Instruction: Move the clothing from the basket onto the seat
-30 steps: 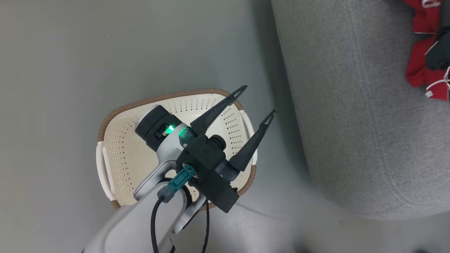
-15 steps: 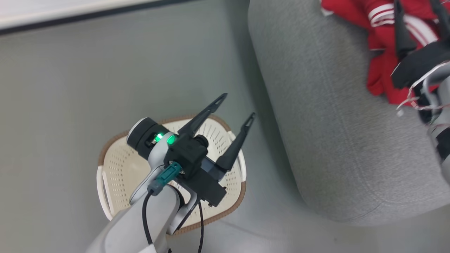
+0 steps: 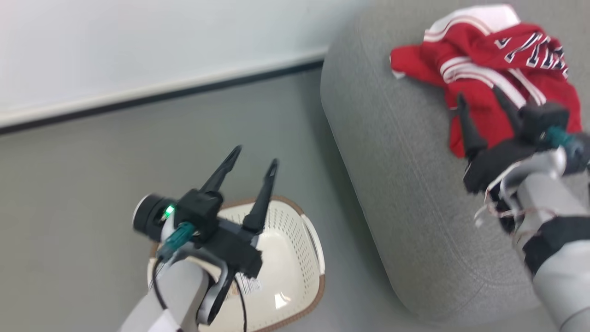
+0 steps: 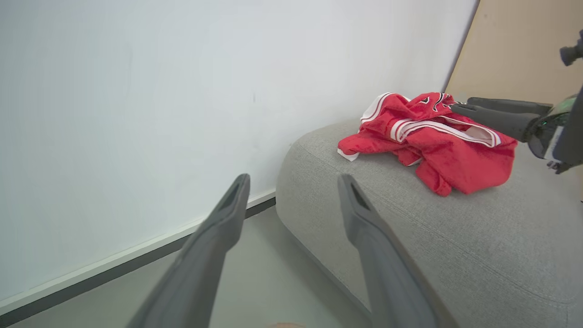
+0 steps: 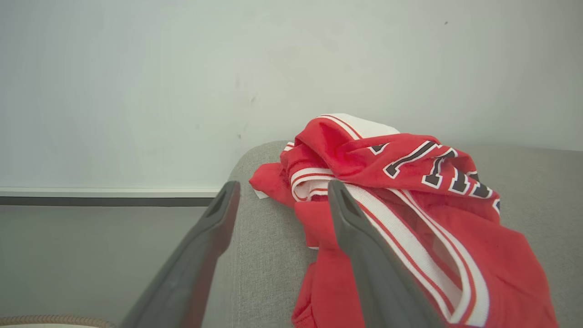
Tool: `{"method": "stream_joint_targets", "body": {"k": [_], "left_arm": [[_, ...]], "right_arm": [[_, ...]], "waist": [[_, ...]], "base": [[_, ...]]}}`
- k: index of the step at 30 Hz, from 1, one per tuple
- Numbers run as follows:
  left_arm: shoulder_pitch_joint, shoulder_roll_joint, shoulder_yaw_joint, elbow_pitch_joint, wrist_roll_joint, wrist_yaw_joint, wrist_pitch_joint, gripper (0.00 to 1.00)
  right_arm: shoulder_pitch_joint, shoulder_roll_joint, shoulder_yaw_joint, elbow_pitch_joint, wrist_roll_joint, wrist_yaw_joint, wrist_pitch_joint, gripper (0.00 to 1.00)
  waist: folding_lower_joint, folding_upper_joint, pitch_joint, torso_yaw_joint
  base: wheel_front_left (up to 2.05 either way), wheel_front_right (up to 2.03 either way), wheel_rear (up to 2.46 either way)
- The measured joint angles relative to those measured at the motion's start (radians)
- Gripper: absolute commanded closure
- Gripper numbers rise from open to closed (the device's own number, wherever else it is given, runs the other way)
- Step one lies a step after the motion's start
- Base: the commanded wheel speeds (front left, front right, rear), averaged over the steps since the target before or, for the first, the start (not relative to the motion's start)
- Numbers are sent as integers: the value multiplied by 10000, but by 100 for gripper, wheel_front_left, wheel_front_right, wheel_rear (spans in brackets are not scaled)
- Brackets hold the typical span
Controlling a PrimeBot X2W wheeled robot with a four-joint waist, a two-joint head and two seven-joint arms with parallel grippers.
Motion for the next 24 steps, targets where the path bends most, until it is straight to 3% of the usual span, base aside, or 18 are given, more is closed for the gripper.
{"method": "stream_joint_targets", "body": {"k": [9, 13, 19, 24], "left_arm": [[1265, 198, 823, 416, -596, 433, -167, 0], [1965, 591, 1310, 370, -784, 631, -224, 0], [2954, 1074, 1956, 12, -775, 805, -303, 0], [3846, 1193, 2548, -232, -874, 892, -343, 0]], "right_arm": [[1723, 255, -71, -763, 199, -94, 0, 0], [2685, 391, 17, -1482, 155, -412, 0, 0], [3784, 525, 163, -2661, -81, -631, -2, 0], [4601, 623, 155, -3682, -104, -934, -4, 0]], "waist": [[-1, -1, -1293, 346], [-1, -1, -1917, 579], [0, -1, -2486, 876], [0, 0, -2832, 1075]], "base": [[0, 0, 0], [0, 0, 0], [0, 0, 0], [0, 0, 0]]}}
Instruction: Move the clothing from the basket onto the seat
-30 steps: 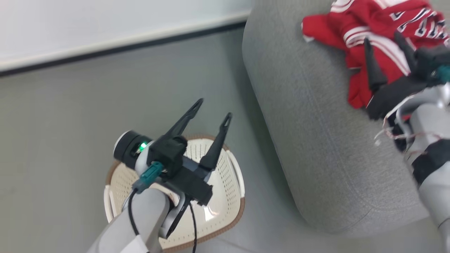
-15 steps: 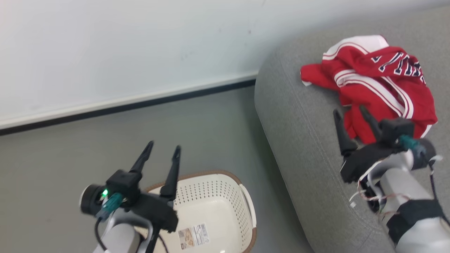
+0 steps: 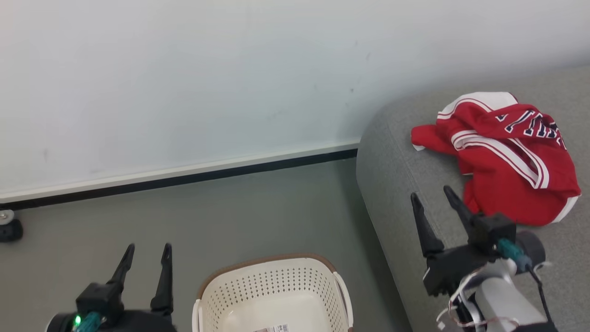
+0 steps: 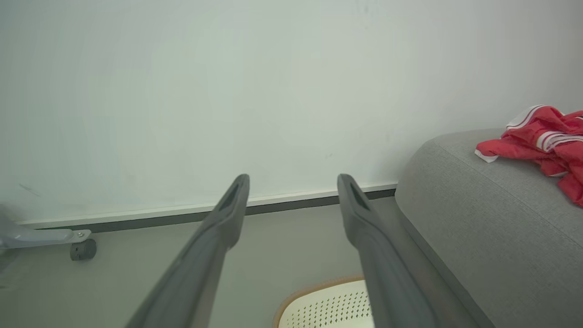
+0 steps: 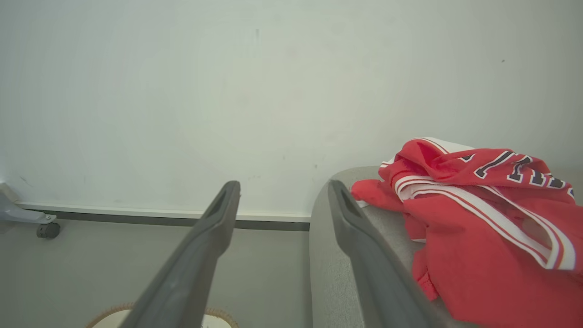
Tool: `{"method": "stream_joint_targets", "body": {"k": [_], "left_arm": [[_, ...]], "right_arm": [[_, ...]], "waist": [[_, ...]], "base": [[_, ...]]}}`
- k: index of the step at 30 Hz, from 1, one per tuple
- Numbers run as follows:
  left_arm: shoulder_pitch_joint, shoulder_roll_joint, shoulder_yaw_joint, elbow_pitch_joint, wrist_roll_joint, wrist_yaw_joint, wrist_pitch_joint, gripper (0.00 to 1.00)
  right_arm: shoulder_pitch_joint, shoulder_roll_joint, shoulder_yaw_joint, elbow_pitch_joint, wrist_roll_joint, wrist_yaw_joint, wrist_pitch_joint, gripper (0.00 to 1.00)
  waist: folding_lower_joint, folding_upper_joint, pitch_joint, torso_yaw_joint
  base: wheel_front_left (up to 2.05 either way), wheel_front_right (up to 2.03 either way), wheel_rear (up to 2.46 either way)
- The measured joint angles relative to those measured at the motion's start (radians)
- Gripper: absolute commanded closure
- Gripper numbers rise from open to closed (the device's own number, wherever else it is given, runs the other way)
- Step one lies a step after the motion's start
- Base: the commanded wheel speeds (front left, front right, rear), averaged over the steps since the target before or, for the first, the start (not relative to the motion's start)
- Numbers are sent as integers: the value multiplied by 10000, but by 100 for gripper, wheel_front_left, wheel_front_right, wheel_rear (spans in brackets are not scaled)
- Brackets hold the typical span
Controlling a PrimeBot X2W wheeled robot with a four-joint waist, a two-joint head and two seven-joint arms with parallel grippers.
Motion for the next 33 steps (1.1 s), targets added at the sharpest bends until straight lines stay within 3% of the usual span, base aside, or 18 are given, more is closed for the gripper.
{"method": "stream_joint_targets", "body": {"k": [7, 17, 33], "left_arm": [[1035, -46, 644, -545, -54, 77, -8, 0], [2184, -347, 1302, -1352, -36, 81, -12, 0], [2564, -562, 1856, -2019, 407, 90, -12, 0]], "right_arm": [[1303, 61, -169, -1256, -42, -359, -23, 0], [2775, 4, -435, -2619, -38, -523, -27, 0], [3178, -176, -732, -3593, -61, -625, -27, 0]], "waist": [[1, 0, -376, 232], [1, 1, -711, 443], [2, 2, -577, 459]], "base": [[0, 0, 0], [0, 0, 0], [0, 0, 0]]}}
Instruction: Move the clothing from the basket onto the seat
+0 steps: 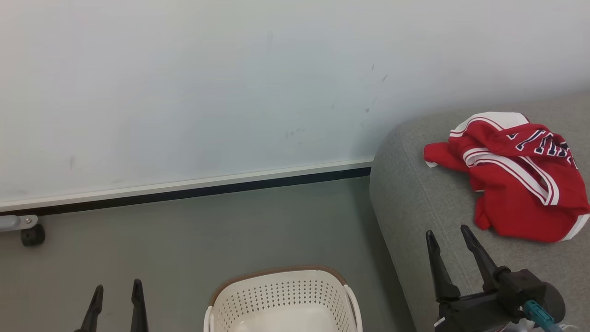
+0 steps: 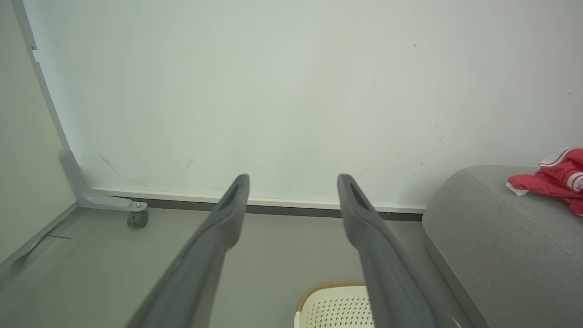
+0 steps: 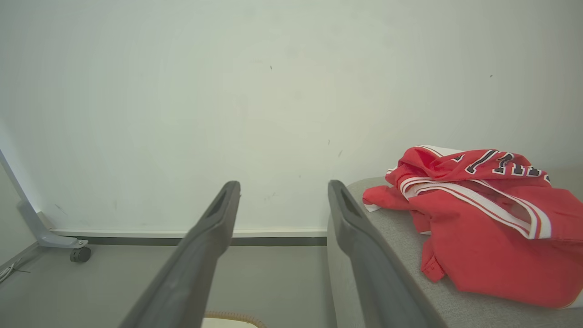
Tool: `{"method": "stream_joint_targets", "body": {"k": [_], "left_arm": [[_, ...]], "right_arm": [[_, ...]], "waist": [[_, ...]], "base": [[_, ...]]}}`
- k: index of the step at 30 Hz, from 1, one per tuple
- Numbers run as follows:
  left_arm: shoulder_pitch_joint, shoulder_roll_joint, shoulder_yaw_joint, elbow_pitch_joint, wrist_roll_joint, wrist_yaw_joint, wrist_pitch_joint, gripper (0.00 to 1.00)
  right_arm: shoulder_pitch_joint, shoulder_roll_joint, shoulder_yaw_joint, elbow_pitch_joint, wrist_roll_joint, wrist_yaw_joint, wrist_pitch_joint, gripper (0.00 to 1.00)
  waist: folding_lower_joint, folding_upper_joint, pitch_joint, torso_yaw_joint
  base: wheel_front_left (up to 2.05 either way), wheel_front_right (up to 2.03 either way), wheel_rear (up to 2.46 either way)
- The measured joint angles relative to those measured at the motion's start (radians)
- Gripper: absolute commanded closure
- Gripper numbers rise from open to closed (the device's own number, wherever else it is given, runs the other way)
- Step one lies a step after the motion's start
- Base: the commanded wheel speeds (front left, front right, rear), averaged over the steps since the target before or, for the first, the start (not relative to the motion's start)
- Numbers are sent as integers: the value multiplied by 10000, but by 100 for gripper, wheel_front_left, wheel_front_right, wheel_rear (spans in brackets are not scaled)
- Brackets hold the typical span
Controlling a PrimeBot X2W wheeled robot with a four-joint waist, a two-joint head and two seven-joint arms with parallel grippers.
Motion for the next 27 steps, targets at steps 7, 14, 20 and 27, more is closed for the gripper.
{"method": "stream_joint_targets", "body": {"k": [7, 14, 20, 27], "left_arm": [[1, -123, 171, -125, 98, 0, 0, 0], [0, -184, 336, -215, 190, 0, 0, 0], [0, -230, 389, -265, 278, 0, 0, 0], [1, -270, 389, -270, 347, 0, 2, 100]], "right_arm": [[2, -36, -82, -176, -8, -71, 0, 0], [2, -38, -128, -339, -10, -82, -2, 0], [1, -35, -144, -391, -10, -84, -2, 0], [4, -29, -167, -374, -10, -84, 2, 100]], "waist": [[0, 0, 92, 28], [0, 0, 147, 95], [0, 0, 182, 130], [0, 0, 225, 125]], "base": [[0, 0, 0], [0, 0, 0], [0, 0, 0], [0, 0, 0]]}}
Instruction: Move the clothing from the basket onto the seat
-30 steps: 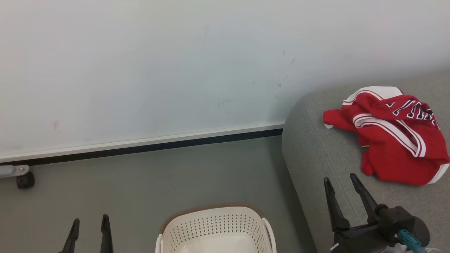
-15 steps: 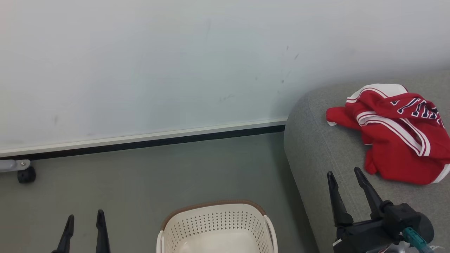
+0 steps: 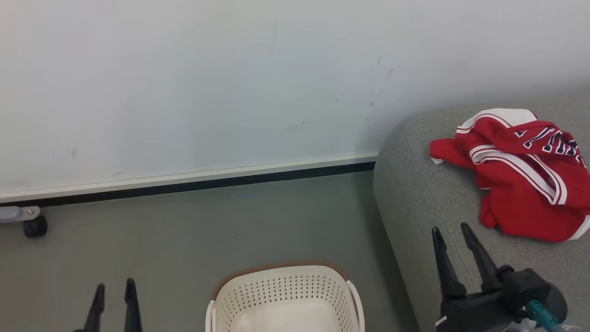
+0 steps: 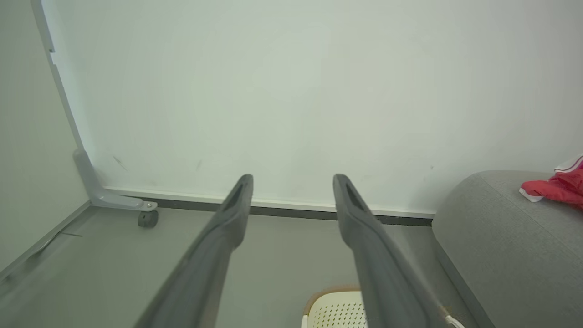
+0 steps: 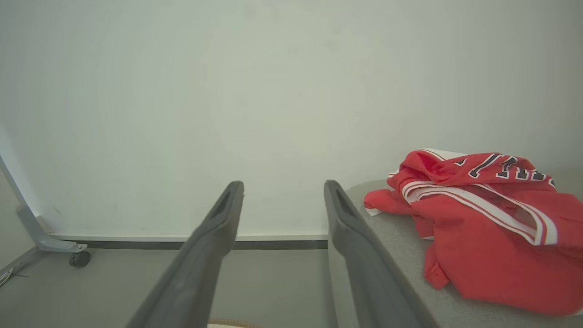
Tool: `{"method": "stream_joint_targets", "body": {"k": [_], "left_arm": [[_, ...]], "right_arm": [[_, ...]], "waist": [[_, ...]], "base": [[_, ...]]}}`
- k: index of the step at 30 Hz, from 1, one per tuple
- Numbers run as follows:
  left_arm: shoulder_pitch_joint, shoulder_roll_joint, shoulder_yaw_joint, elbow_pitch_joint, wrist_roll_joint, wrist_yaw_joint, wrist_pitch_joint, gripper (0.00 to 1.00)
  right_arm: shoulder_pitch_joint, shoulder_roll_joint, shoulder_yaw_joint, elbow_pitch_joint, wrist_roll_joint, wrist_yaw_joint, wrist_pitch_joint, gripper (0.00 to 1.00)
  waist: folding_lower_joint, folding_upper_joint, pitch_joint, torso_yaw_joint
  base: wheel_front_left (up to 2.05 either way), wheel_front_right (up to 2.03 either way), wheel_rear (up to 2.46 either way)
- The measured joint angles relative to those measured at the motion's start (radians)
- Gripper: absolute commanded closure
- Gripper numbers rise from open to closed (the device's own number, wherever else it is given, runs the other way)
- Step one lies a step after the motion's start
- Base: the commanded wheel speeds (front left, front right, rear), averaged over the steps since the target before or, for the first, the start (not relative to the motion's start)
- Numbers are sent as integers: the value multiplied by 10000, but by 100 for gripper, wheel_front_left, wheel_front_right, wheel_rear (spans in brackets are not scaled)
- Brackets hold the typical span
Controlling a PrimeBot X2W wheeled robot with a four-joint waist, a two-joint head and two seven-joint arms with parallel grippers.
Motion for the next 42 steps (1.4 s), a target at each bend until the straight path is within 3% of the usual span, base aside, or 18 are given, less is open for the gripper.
{"method": "stream_joint_targets", "body": {"k": [10, 42], "left_arm": [[179, -332, -59, 646, -362, -102, 186, 100], [-522, -698, 577, 1283, -4420, -909, 1444, 100]], "right_arm": [[544, 261, -65, 614, 263, 84, 146, 100], [377, 775, -1687, 1057, 4709, 803, 1467, 100]], "waist": [[0, 0, 16, 18], [0, 0, 127, 244]], "base": [[0, 0, 0], [0, 0, 0]]}}
